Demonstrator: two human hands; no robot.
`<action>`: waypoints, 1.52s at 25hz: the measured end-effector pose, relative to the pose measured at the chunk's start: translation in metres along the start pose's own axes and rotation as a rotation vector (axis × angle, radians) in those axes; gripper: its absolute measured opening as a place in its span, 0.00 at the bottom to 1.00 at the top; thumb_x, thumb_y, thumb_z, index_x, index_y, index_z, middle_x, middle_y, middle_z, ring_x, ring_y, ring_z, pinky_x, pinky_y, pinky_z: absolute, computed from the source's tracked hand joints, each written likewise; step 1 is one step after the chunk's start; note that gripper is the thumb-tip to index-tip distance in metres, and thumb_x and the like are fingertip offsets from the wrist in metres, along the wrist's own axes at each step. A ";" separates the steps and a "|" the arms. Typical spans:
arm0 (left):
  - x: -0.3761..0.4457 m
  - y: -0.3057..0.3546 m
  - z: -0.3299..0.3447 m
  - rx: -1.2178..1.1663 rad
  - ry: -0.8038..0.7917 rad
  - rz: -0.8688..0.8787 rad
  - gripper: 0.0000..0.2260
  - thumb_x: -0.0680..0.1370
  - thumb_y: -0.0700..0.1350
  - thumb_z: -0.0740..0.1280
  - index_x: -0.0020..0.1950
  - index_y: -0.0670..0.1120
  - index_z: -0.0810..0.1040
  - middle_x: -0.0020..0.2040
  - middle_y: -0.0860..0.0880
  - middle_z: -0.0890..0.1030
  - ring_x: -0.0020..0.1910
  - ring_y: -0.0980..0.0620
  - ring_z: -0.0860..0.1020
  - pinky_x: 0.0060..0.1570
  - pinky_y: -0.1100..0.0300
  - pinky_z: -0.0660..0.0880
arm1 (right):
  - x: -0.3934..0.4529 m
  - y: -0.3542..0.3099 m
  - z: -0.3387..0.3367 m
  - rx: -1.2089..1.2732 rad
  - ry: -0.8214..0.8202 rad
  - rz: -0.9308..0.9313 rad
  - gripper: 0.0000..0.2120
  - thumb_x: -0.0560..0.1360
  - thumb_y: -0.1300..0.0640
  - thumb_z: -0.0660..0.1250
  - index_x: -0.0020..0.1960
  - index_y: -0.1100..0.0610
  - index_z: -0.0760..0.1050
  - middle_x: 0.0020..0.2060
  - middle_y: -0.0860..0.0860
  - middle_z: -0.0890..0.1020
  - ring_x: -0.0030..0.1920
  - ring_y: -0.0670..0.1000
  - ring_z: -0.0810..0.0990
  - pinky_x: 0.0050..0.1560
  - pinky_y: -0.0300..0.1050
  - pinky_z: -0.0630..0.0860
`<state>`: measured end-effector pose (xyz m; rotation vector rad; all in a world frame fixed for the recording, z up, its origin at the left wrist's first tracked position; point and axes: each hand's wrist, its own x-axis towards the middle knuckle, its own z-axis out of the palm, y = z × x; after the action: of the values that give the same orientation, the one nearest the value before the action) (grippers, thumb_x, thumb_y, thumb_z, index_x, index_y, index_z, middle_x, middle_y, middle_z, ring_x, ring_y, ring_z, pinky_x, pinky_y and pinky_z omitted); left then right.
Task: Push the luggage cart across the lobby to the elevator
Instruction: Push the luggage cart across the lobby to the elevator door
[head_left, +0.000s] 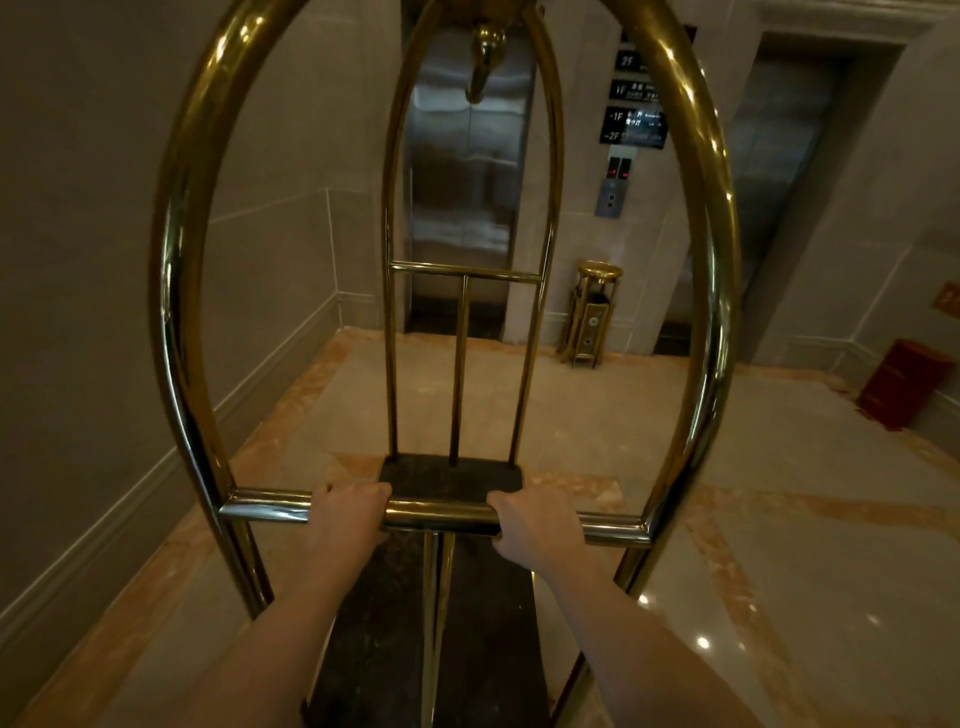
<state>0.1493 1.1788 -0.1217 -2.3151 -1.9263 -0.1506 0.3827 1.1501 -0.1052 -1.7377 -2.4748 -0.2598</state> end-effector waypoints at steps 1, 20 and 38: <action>0.011 -0.002 0.002 0.003 -0.006 -0.004 0.12 0.72 0.51 0.70 0.54 0.55 0.75 0.51 0.53 0.80 0.52 0.52 0.77 0.58 0.53 0.69 | 0.010 0.005 0.002 -0.002 0.008 -0.009 0.09 0.75 0.50 0.68 0.52 0.51 0.74 0.39 0.50 0.80 0.38 0.52 0.79 0.36 0.45 0.70; 0.239 -0.018 0.032 -0.014 -0.104 0.006 0.09 0.73 0.48 0.69 0.52 0.54 0.76 0.48 0.53 0.80 0.50 0.51 0.77 0.56 0.53 0.70 | 0.207 0.106 0.054 0.057 0.006 -0.003 0.08 0.74 0.50 0.70 0.50 0.50 0.74 0.36 0.47 0.78 0.36 0.49 0.77 0.41 0.48 0.79; 0.467 -0.030 0.072 -0.003 -0.142 0.062 0.09 0.74 0.51 0.69 0.53 0.53 0.77 0.47 0.52 0.81 0.47 0.50 0.79 0.52 0.54 0.74 | 0.405 0.211 0.096 0.025 -0.067 0.007 0.07 0.75 0.49 0.67 0.51 0.49 0.72 0.34 0.45 0.72 0.34 0.48 0.72 0.35 0.44 0.67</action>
<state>0.2050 1.6487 -0.1186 -2.4457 -1.9137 0.0172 0.4437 1.6129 -0.1084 -1.7736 -2.5057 -0.1729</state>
